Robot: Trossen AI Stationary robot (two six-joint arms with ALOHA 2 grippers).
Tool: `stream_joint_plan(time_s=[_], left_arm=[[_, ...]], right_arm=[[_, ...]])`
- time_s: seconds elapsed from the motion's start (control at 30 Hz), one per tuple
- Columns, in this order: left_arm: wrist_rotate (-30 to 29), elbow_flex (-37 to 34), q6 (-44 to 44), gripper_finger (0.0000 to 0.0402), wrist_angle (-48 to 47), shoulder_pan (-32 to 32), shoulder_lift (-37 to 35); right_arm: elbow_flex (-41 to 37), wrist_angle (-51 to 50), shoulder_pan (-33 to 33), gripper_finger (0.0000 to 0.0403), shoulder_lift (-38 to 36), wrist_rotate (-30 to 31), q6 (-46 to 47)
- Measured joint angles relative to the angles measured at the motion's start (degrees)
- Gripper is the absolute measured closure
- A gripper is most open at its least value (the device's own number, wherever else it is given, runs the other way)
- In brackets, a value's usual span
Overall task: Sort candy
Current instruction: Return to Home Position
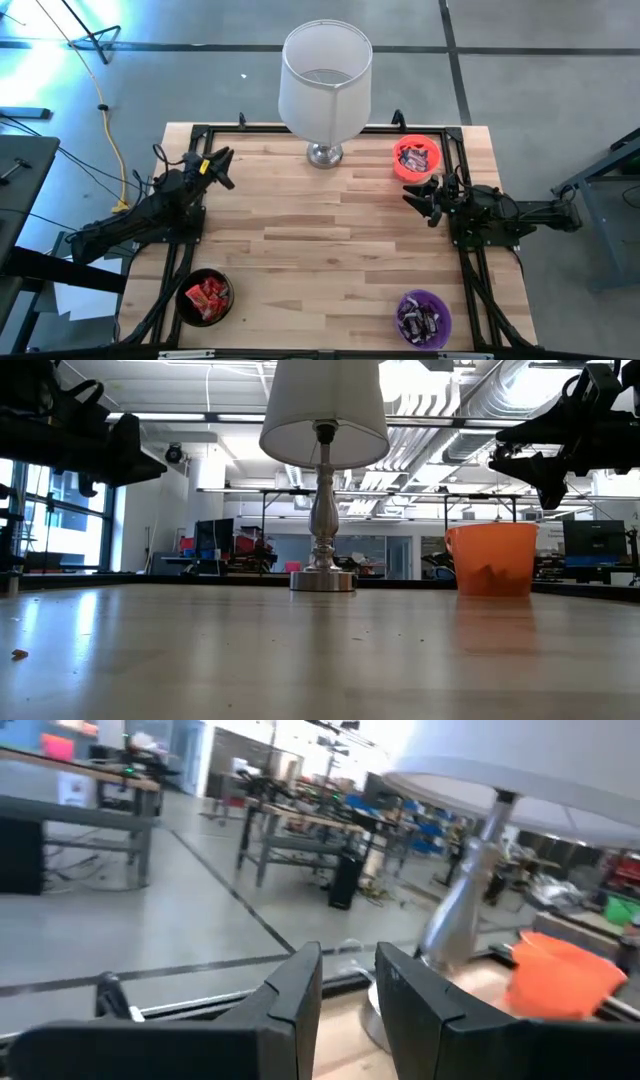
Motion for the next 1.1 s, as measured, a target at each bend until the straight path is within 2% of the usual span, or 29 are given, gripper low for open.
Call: stream_joint_plan(time_s=[0.07,0.17,0.37,0.5,0.57,0.63,0.8,1.1], left_arm=[[-0.6,0.0,0.3,0.0316,0.1,0.0,0.0],[-0.2,0.0,5.5,0.0316,0.5,-0.1,0.0],[-0.1,0.0,-2.2,0.0316,-0.1,-0.5,0.0],[1.2,0.0,-2.3,0.0316,-0.2,-0.6,0.5],[2.4,0.0,-4.7,0.0316,-0.1,-0.6,0.5],[0.8,0.0,-10.0,0.0316,-0.2,-0.6,0.5],[-0.4,0.1,-26.6,0.0316,-0.5,-1.1,2.3],[-2.9,0.1,-27.5,0.0316,-0.4,-1.1,6.7]], right_arm=[[0.0,0.0,0.0,0.0192,0.0,0.0,0.0],[0.0,0.0,0.0,0.0192,0.0,0.0,0.0],[0.0,0.0,0.0,0.0192,0.0,0.0,0.0],[0.0,0.0,0.0,0.0192,0.0,0.0,0.0],[0.0,0.0,0.0,0.0192,0.0,0.0,0.0],[0.0,0.0,0.0,0.0192,0.0,0.0,0.0],[0.0,0.0,0.0,0.0192,0.0,0.0,0.0],[0.0,0.0,0.0,0.0192,0.0,0.0,0.0]])
